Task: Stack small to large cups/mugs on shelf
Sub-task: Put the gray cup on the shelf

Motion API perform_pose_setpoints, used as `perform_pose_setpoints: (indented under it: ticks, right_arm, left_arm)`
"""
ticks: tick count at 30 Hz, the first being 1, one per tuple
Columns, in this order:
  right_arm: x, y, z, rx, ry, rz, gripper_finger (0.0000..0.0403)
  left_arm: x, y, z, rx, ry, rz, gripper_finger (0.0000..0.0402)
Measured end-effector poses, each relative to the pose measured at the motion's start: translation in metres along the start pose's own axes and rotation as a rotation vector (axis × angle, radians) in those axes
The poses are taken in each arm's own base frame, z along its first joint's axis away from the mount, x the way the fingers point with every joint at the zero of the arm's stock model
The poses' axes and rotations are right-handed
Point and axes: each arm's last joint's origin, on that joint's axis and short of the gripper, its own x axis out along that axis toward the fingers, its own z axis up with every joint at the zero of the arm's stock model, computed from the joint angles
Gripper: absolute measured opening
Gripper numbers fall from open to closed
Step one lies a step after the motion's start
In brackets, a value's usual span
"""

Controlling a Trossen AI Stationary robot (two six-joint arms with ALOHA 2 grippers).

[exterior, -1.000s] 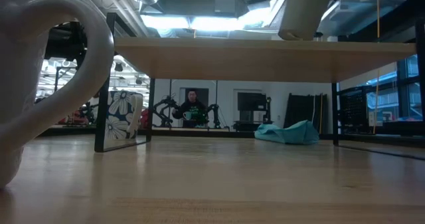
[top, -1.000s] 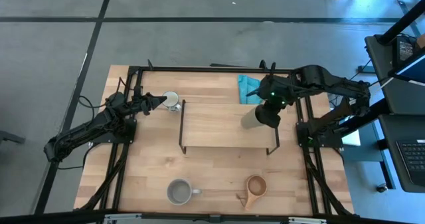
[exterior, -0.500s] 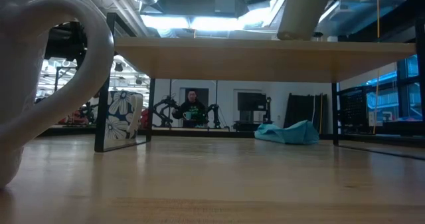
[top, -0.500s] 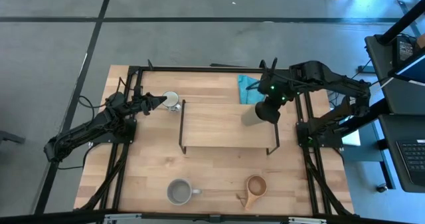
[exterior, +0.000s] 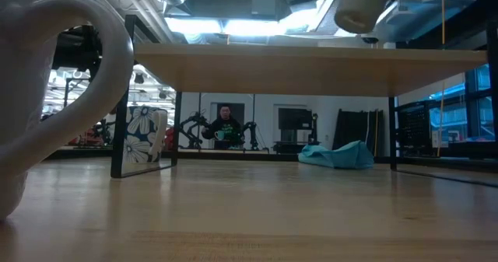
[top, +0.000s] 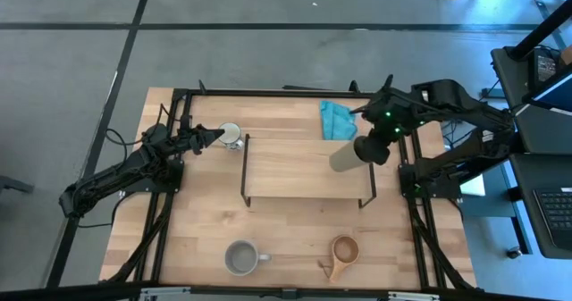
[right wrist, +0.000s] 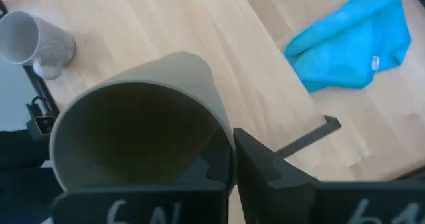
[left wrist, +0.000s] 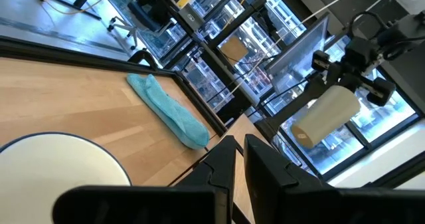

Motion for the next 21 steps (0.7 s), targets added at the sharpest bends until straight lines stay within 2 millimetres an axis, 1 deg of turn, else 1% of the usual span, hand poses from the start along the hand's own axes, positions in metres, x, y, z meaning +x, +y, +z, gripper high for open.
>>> perform_pose_setpoints:
  ticks: [5, 10, 18, 19, 21]
  right_arm:
    - [0.011, -0.005, -0.009, 0.004, 0.051, -0.018, 0.0014]
    - [0.022, -0.007, -0.013, 0.001, 0.104, -0.019, 0.0014]
    - [0.022, -0.009, -0.015, -0.032, 0.092, -0.039, 0.0014]
    - [0.021, -0.009, -0.015, -0.041, 0.087, -0.044, 0.0014]
    - [0.021, -0.009, -0.015, -0.048, 0.083, -0.05, 0.0014]
  left_arm:
    - [0.0, 0.0, 0.0, 0.0, -0.016, 0.013, 0.0027]
    - [0.0, 0.001, 0.001, 0.0, -0.027, 0.022, 0.0027]
    - [0.0, 0.001, 0.001, 0.0, -0.034, 0.028, 0.0027]
    - [0.0, 0.001, 0.001, -0.008, -0.034, 0.027, 0.0028]
    - [0.0, 0.0, 0.001, -0.078, -0.027, 0.009, 0.0027]
